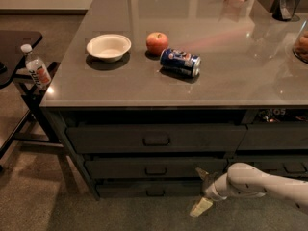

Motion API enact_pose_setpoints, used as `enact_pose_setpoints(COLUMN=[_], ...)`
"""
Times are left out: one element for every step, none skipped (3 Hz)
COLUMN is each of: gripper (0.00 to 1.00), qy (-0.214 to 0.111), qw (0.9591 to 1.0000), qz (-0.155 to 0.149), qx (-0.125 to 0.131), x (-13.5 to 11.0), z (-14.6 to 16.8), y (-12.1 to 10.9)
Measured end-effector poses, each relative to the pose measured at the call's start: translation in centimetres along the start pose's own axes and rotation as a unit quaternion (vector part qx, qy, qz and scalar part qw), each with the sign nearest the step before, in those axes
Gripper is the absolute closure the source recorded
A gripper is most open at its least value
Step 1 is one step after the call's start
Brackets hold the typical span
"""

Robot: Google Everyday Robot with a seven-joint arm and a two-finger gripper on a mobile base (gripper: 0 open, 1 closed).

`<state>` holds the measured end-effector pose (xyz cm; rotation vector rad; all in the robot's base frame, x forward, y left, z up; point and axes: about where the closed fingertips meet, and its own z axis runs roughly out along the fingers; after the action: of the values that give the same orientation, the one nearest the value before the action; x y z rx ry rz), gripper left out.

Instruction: Open bottom drawer

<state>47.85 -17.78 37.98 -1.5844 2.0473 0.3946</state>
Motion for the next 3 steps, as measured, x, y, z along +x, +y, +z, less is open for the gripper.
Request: enact_pose_setpoints(gripper=[0.00, 0.00, 0.00], qy=[0.000, -0.003, -0.011], qw=[1.0000, 0.9999, 0.9994], qz=[0.000, 0.000, -0.010], qx=[0.000, -0.014, -0.032], x=[0.0, 0.7, 2.7], z=[0.0, 1.7, 4.6], y=[0.0, 0.5, 1.2])
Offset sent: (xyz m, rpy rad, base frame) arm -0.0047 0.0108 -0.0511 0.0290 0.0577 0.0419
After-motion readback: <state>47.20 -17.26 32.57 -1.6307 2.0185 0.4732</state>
